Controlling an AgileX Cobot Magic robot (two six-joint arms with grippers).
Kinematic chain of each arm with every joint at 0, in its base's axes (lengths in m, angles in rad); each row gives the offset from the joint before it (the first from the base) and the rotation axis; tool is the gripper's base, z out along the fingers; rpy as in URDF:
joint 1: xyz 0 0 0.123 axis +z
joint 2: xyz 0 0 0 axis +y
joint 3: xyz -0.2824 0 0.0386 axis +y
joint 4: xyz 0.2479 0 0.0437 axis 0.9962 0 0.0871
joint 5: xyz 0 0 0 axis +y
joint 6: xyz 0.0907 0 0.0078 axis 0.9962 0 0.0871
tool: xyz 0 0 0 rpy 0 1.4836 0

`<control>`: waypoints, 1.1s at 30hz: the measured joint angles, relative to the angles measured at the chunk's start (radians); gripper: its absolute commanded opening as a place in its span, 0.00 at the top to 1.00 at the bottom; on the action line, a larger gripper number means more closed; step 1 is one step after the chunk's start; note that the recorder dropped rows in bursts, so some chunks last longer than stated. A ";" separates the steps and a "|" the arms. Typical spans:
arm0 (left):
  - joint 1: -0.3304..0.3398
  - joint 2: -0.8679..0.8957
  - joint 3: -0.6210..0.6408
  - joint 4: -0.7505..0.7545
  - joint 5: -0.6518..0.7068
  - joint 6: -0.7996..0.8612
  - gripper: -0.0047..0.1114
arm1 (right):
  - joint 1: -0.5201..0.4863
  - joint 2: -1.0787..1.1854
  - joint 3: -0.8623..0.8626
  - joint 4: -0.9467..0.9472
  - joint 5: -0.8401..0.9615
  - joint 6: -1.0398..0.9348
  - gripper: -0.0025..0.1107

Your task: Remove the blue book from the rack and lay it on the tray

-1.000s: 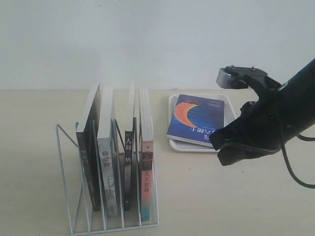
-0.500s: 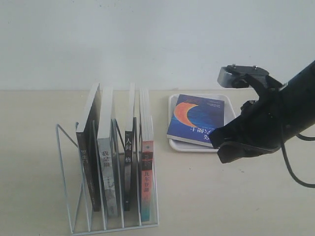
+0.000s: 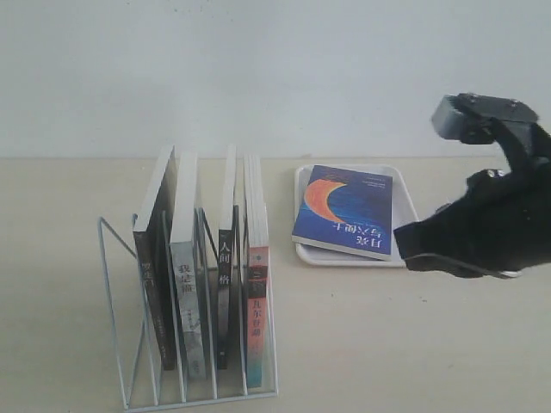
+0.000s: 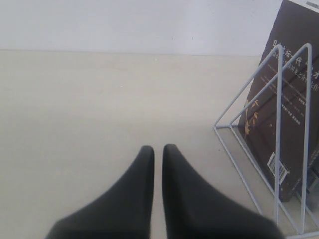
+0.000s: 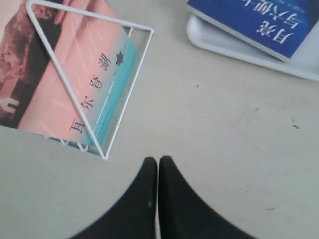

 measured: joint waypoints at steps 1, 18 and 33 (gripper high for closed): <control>0.000 0.000 0.000 0.000 0.000 0.000 0.91 | 0.000 -0.048 0.048 0.011 -0.049 0.000 0.98; 0.000 0.000 0.000 0.000 0.000 0.000 0.91 | 0.000 -0.950 0.692 0.148 -0.539 0.035 0.98; 0.000 0.000 0.000 0.000 0.000 0.000 0.91 | 0.000 -1.203 0.766 0.151 -0.594 0.041 0.98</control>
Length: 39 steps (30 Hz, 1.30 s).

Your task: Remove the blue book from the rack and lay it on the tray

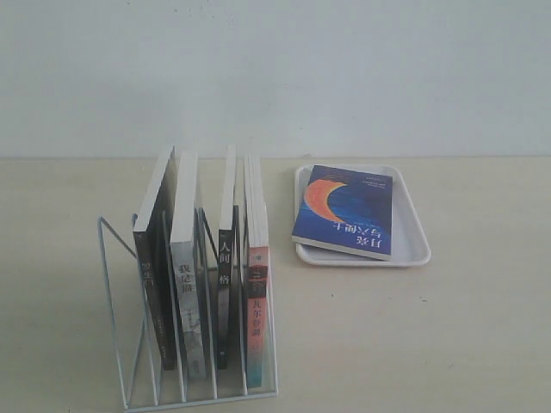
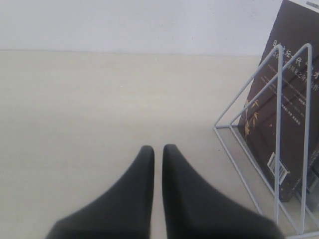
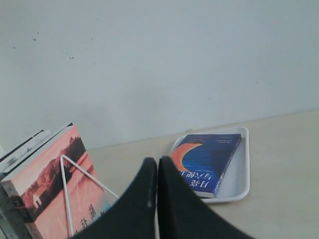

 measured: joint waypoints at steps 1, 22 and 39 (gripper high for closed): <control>0.000 0.000 0.000 0.000 0.000 0.000 0.91 | 0.000 0.000 0.002 0.000 -0.011 0.014 0.98; 0.000 0.000 0.000 0.000 0.000 0.000 0.91 | 0.000 0.000 0.002 -0.768 0.260 0.517 0.98; 0.000 0.000 0.000 0.000 0.000 0.000 0.91 | -0.101 -0.017 0.002 -0.749 0.335 0.544 0.98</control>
